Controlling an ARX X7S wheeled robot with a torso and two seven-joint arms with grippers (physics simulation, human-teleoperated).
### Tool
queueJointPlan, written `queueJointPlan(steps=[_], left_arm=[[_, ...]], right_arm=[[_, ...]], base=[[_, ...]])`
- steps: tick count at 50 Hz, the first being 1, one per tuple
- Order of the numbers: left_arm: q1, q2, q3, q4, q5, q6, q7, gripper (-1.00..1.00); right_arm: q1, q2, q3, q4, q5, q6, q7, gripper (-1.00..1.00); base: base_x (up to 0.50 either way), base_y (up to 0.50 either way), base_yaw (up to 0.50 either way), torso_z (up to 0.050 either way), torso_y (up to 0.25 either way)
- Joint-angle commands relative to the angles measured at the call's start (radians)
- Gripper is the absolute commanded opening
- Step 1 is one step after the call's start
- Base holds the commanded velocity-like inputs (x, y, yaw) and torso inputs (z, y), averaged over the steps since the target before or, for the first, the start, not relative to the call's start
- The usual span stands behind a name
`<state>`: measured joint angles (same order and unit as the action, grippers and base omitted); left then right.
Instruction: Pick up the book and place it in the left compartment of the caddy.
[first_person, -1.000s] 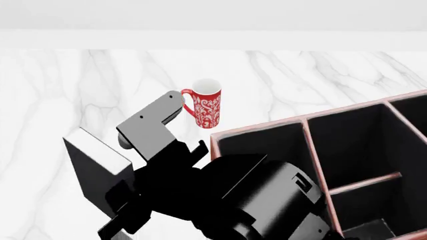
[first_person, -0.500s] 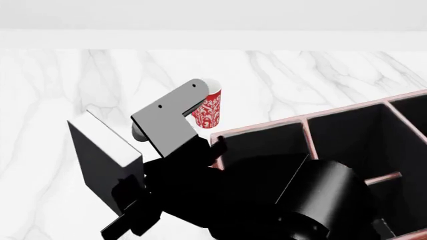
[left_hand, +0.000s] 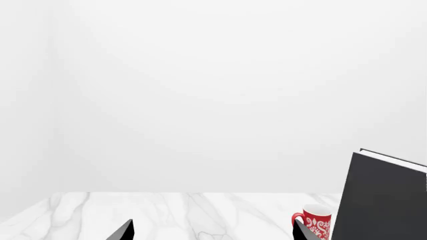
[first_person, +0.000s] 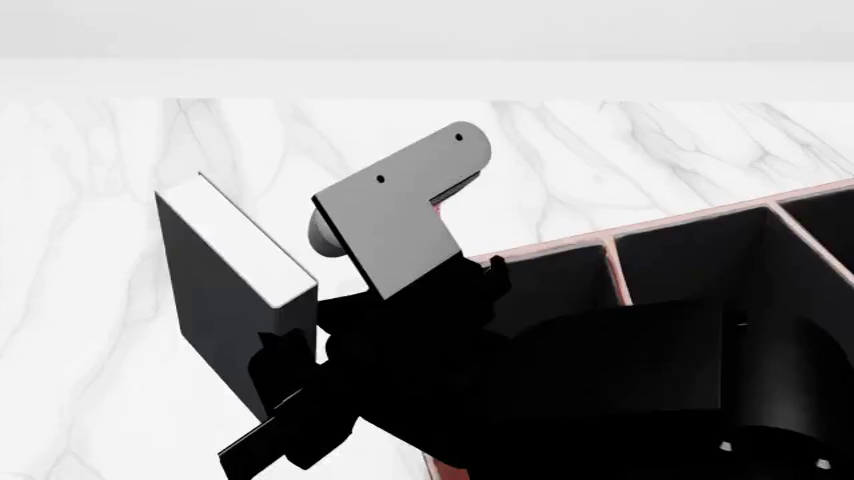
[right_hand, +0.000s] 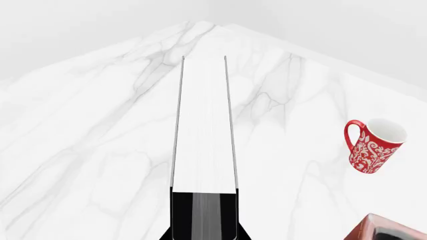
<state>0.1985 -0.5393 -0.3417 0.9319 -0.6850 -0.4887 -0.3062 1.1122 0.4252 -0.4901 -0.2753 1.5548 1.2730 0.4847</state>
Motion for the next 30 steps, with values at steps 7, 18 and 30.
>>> queueJointPlan(steps=[7, 18, 30], left_arm=[[0.003, -0.007, 0.005, 0.003, 0.0, 0.002, -0.01, 1.0], [0.0, -0.01, 0.014, -0.002, 0.005, 0.006, -0.013, 1.0], [-0.001, -0.014, 0.024, -0.002, 0.009, 0.006, -0.019, 1.0]], right_arm=[[0.058, 0.075, 0.098, -0.063, 0.317, -0.029, 0.294, -1.0], [0.124, 0.148, 0.057, -0.069, 0.519, -0.057, 0.443, -1.0], [0.166, 0.24, 0.055, -0.083, 0.607, -0.085, 0.525, -1.0]], base=[[0.0, 0.0, 0.0, 0.0, 0.001], [0.0, 0.0, 0.0, 0.001, 0.001], [0.0, 0.0, 0.0, 0.0, 0.002]])
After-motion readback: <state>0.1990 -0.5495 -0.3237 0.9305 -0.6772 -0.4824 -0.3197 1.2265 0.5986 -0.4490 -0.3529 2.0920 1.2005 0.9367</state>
